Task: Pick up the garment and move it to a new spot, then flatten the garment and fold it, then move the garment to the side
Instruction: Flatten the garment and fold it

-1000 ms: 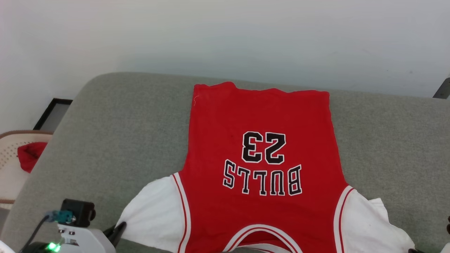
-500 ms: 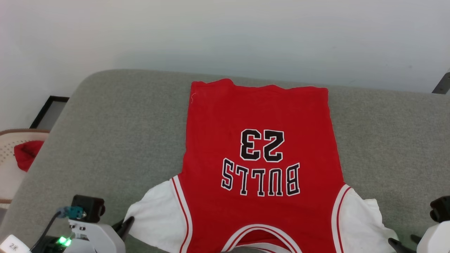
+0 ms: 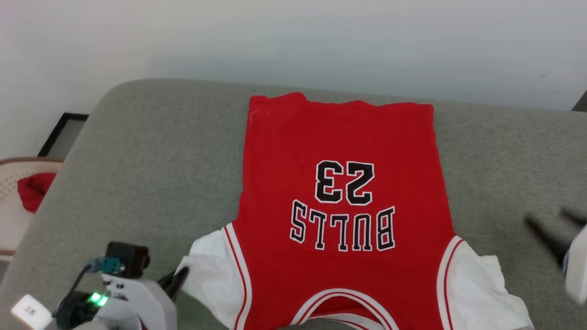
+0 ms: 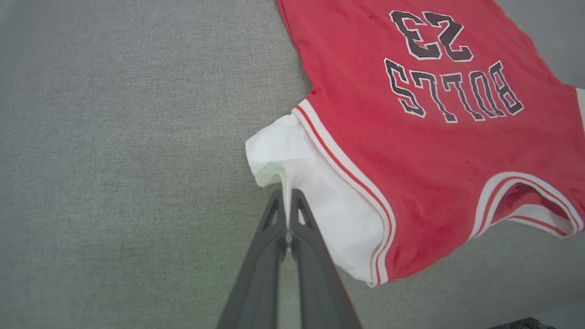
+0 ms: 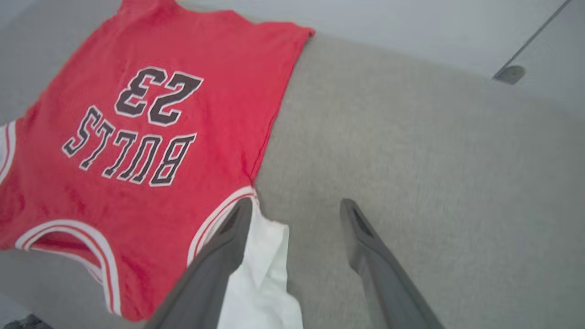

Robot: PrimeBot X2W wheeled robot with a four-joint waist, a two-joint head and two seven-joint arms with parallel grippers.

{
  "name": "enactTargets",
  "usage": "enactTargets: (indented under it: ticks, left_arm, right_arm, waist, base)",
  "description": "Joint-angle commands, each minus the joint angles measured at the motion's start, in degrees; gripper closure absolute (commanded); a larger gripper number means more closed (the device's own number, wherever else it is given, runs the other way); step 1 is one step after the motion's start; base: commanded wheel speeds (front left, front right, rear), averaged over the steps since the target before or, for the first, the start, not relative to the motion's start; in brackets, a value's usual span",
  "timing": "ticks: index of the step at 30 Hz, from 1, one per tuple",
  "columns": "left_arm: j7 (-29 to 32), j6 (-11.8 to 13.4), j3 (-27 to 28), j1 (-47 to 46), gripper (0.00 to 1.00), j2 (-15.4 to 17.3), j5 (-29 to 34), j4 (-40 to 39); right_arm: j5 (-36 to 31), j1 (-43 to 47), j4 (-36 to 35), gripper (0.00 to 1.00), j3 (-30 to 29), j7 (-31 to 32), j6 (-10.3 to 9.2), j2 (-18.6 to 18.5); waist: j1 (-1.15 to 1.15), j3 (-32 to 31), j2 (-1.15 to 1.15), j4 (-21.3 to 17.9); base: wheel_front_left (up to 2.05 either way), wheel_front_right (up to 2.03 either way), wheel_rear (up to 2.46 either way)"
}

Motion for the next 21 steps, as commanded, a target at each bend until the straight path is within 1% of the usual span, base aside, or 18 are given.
enactTargets:
  ticks: [1,3,6,11,12,13,16,19,21]
  left_arm:
    - [-0.01,-0.45,-0.09,-1.18,1.00,-0.74,0.69,0.05]
    - [0.24,-0.92,-0.35,-2.23,1.00,-1.68,1.26,0.24]
    - [0.34,-1.84,-0.69,-4.22,1.00,-3.39,2.25,0.98]
    - [0.62,-4.05,-1.57,-7.92,1.00,-6.73,3.80,2.65]
    - [0.64,-4.59,-1.80,-8.80,1.00,-7.50,4.19,3.05]
    - [0.64,-4.59,-1.80,-8.80,1.00,-7.50,4.19,3.05]
    - [0.68,-6.19,-2.40,-11.18,1.00,-9.82,5.08,4.70]
    - [0.17,-7.69,-2.71,-13.20,1.00,-12.23,5.86,6.41]
    - [-0.18,-8.70,-3.07,-14.34,1.00,-13.77,6.22,7.43]
  right_arm:
    - [-2.22,-3.82,0.64,0.00,0.21,-2.73,-0.04,-0.61]
    - [-3.38,-7.69,2.52,0.00,0.55,-5.91,-0.04,-0.60]
    - [-5.34,-13.99,7.36,0.00,2.18,-10.63,-0.04,-1.30]
    - [-7.52,-24.58,18.65,0.00,4.86,-16.34,-0.04,-2.08]
    - [-7.72,-26.63,21.14,0.00,5.26,-16.93,-0.04,-2.33]
    - [-7.72,-26.63,21.14,0.00,5.26,-16.93,-0.04,-2.33]
    - [-8.26,-32.12,28.86,0.00,5.74,-17.56,-0.04,-3.41]
    - [-8.45,-37.22,36.04,0.00,6.66,-16.79,-0.04,-3.74]
    - [-8.80,-40.41,40.48,0.00,6.13,-16.27,-0.04,-3.96]
  waist:
    - [0.00,1.02,0.00,0.98]
    - [0.00,1.92,0.00,1.91]
    - [0.00,3.63,0.00,3.49]
    - [0.00,7.20,0.00,6.76]
    - [0.00,8.02,0.00,7.60]
    - [0.00,8.02,0.00,7.60]
    - [0.00,10.37,0.00,10.05]
    - [0.00,12.63,0.00,12.36]
    - [0.00,14.25,0.00,13.92]
  base:
    - [0.00,0.00,0.00]
    - [0.00,0.00,0.00]
    - [0.00,0.00,0.00]
    - [0.00,0.00,0.00]
    - [0.00,0.00,0.00]
    - [0.00,0.00,0.00]
    - [0.00,0.00,0.00]
    - [0.00,0.00,0.00]
    - [0.00,0.00,0.00]
